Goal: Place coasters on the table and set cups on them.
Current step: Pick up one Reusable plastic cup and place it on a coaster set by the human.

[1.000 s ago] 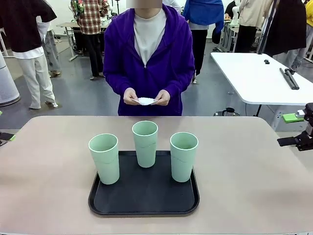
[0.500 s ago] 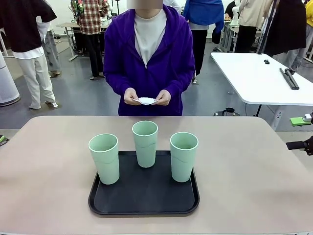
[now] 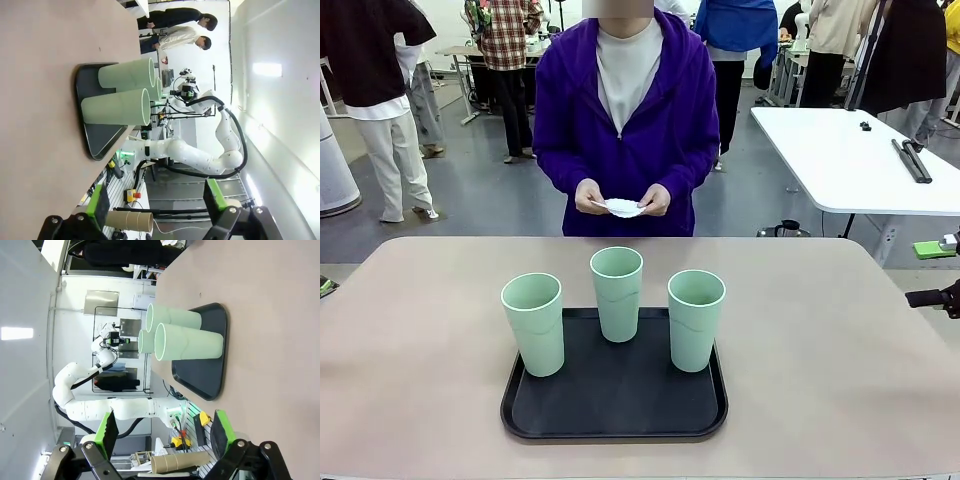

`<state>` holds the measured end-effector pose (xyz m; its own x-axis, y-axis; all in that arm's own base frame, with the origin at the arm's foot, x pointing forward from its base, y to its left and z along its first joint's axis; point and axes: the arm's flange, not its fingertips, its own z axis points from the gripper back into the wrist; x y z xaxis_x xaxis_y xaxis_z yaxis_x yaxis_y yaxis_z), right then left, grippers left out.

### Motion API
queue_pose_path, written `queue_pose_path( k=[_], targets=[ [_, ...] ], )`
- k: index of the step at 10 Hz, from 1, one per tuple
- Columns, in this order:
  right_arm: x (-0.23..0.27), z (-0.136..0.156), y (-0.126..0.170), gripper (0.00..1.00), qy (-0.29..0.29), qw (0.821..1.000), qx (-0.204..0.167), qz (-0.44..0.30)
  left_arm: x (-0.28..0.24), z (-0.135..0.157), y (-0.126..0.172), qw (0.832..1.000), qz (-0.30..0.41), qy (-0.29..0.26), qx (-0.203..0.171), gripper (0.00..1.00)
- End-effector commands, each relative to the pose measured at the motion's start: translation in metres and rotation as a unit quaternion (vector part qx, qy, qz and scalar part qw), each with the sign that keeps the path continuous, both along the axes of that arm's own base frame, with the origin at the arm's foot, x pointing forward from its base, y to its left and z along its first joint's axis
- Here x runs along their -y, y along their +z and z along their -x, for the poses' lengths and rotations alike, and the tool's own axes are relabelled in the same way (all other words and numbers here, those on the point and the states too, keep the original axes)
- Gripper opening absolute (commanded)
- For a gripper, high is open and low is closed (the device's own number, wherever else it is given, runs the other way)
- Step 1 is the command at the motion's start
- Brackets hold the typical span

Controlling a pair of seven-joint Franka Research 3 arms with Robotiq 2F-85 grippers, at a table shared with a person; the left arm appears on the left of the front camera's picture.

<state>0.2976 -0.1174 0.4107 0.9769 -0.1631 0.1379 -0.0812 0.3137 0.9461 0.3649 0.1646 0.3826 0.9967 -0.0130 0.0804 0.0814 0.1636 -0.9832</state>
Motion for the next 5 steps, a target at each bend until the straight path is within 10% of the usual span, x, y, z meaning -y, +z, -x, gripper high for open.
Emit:
queue_pose_path(
  k=[1,5],
  targets=[
    [-0.0007,-0.0001,0.0009,1.00,0.001,1.000,0.001,-0.002,-0.0044,-0.0021,0.0020,1.000,0.006,-0.004,0.008,1.00],
    [-0.0007,-0.0001,0.0009,1.00,0.001,1.000,0.001,-0.002,-0.0044,-0.0021,0.0020,1.000,0.006,-0.004,0.008,1.00]
  ],
)
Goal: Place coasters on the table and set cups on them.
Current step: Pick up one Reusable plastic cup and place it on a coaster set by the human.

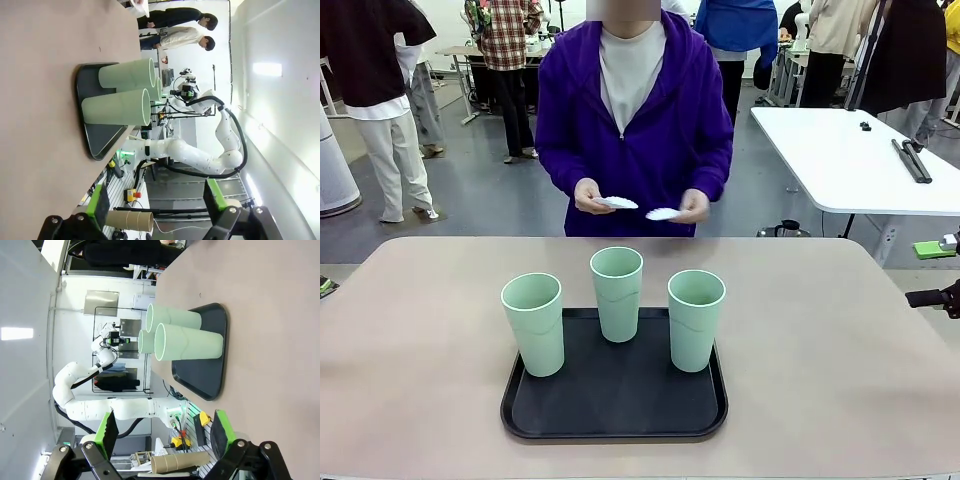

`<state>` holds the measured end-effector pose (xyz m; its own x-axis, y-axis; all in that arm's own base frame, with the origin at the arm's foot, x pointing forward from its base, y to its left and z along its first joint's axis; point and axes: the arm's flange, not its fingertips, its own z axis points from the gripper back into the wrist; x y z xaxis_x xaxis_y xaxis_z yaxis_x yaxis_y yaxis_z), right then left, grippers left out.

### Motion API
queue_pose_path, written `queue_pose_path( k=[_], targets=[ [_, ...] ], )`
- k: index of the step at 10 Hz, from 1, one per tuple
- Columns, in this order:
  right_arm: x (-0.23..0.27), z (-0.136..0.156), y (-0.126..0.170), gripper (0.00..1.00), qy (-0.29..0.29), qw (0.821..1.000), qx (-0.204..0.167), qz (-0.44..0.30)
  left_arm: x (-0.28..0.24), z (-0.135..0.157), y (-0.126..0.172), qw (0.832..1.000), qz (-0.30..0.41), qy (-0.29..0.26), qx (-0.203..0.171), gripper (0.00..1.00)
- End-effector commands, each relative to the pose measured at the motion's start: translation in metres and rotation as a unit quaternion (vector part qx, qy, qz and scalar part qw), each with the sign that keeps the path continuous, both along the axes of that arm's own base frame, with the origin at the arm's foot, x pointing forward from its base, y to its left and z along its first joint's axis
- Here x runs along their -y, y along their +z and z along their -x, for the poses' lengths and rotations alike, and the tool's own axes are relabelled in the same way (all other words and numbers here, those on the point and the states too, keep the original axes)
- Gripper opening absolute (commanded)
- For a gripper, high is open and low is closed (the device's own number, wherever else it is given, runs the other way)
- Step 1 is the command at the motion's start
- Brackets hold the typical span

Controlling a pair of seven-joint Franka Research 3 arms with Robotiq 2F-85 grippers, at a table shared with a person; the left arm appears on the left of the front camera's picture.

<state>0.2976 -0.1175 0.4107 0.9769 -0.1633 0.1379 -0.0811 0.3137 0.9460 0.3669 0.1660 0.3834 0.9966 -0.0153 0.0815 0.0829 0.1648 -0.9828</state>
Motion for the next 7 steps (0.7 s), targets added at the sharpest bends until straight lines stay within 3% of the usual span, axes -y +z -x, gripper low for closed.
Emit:
queue_pose_path(
  k=[1,7],
  targets=[
    [-0.0007,-0.0001,0.0009,1.00,0.001,1.000,0.001,-0.002,-0.0031,-0.0001,0.0013,1.000,0.007,-0.003,0.008,1.00],
    [-0.0007,-0.0001,0.0009,1.00,0.001,1.000,0.001,-0.002,-0.0031,-0.0001,0.0013,1.000,0.007,-0.003,0.008,1.00]
  ],
)
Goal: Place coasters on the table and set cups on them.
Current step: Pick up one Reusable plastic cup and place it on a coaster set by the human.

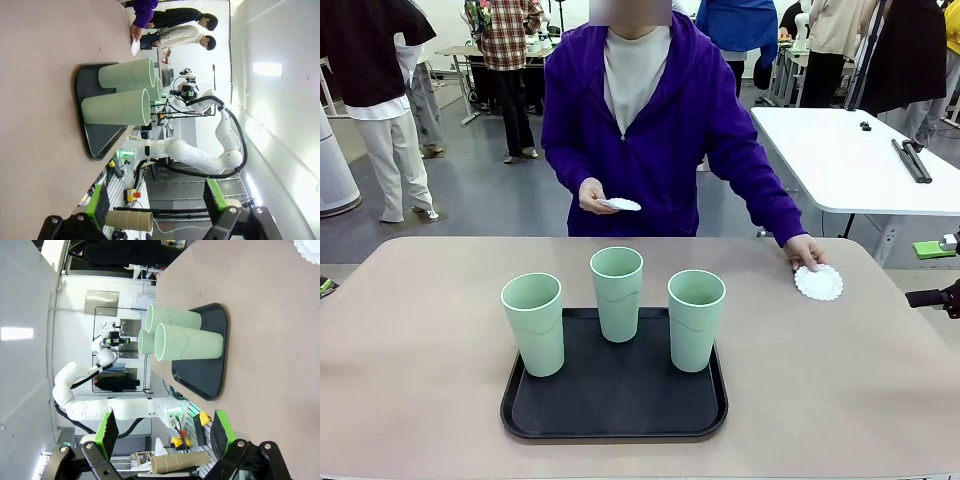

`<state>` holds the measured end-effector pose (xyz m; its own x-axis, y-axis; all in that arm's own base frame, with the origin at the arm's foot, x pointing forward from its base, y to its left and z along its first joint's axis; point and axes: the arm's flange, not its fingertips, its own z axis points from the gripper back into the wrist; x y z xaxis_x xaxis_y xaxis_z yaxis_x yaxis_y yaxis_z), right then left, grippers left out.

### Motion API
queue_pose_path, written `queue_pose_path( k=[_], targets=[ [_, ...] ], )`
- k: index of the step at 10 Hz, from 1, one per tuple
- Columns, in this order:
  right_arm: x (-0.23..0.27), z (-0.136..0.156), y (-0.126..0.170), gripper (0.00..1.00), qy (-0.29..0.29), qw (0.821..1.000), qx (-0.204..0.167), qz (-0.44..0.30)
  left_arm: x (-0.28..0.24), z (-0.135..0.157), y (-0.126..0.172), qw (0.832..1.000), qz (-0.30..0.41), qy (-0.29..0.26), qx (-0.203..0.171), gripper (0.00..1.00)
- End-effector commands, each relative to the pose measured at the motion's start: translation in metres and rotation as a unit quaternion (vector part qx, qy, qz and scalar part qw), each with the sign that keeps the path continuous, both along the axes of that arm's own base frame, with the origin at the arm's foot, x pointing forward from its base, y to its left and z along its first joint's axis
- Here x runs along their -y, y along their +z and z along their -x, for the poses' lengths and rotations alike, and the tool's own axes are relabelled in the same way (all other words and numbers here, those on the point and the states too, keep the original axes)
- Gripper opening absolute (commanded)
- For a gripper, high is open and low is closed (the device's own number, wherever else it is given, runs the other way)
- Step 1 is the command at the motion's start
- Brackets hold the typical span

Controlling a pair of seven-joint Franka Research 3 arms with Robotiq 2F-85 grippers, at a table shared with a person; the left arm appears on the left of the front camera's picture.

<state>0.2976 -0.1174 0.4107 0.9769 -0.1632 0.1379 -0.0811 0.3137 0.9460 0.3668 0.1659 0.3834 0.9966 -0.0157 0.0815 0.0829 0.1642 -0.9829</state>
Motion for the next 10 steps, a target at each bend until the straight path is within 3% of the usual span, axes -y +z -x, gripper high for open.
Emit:
queue_pose_path(
  k=[1,10],
  targets=[
    [-0.0007,-0.0001,0.0009,1.00,0.001,1.000,0.001,-0.002,-0.0031,-0.0002,0.0012,1.000,0.006,-0.003,0.008,1.00],
    [-0.0007,-0.0001,0.0009,1.00,0.001,1.000,0.001,-0.002,-0.0031,-0.0002,0.0012,1.000,0.006,-0.003,0.008,1.00]
  ],
)
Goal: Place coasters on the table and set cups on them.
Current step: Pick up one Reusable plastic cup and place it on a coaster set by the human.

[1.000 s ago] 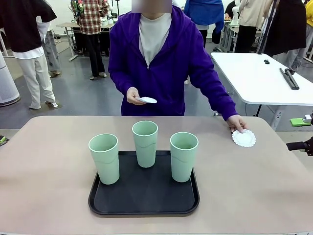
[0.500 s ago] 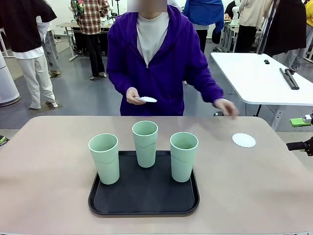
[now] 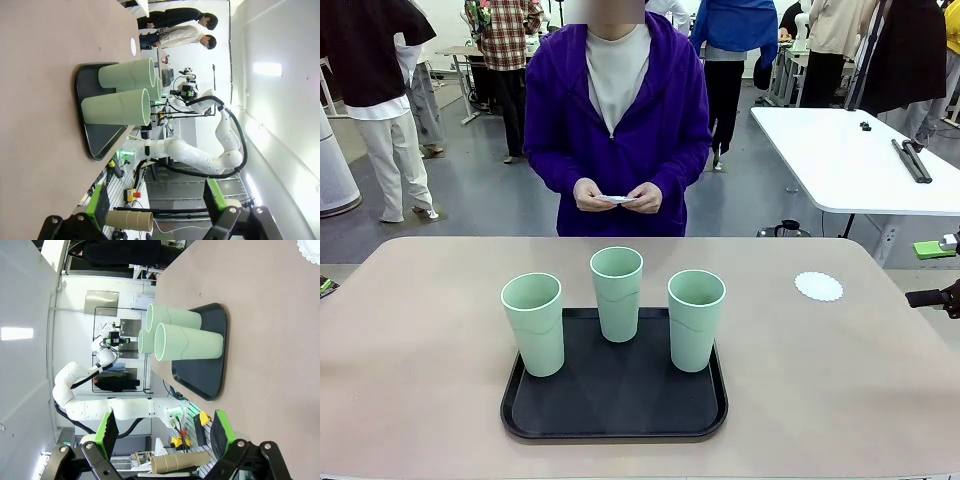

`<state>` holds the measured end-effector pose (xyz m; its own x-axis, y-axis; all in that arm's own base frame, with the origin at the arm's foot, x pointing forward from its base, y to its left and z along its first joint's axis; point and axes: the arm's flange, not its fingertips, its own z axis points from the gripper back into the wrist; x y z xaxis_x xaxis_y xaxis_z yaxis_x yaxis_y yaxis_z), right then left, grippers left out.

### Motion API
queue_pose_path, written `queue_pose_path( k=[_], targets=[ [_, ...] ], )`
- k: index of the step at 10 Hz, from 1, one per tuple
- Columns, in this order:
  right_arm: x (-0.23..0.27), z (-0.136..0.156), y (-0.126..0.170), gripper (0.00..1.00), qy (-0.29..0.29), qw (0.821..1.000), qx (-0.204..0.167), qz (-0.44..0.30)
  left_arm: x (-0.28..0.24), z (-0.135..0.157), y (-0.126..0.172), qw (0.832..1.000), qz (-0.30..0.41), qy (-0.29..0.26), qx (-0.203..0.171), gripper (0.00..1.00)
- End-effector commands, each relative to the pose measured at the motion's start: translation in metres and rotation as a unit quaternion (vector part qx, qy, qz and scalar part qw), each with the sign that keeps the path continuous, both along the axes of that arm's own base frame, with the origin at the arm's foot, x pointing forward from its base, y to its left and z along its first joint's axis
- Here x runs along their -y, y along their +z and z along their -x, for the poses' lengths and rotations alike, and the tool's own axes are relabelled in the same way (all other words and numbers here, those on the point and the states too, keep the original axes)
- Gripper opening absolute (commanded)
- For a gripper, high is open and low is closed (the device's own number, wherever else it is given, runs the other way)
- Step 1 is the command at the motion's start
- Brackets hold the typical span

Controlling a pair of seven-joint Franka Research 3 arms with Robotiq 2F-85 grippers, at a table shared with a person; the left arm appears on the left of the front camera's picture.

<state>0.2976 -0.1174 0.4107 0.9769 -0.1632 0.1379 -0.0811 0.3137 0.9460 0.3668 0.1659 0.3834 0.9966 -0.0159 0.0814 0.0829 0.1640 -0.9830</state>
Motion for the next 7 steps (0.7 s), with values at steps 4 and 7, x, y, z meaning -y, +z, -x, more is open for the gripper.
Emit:
queue_pose_path(
  k=[4,7],
  targets=[
    [-0.001,0.000,0.001,1.00,0.001,1.000,0.001,-0.002,-0.003,0.000,0.001,1.000,0.006,-0.003,0.008,1.00],
    [0.002,-0.031,0.039,1.00,0.031,0.991,0.093,0.092,-0.003,0.000,0.001,1.000,0.006,-0.003,0.008,1.00]
  ],
)
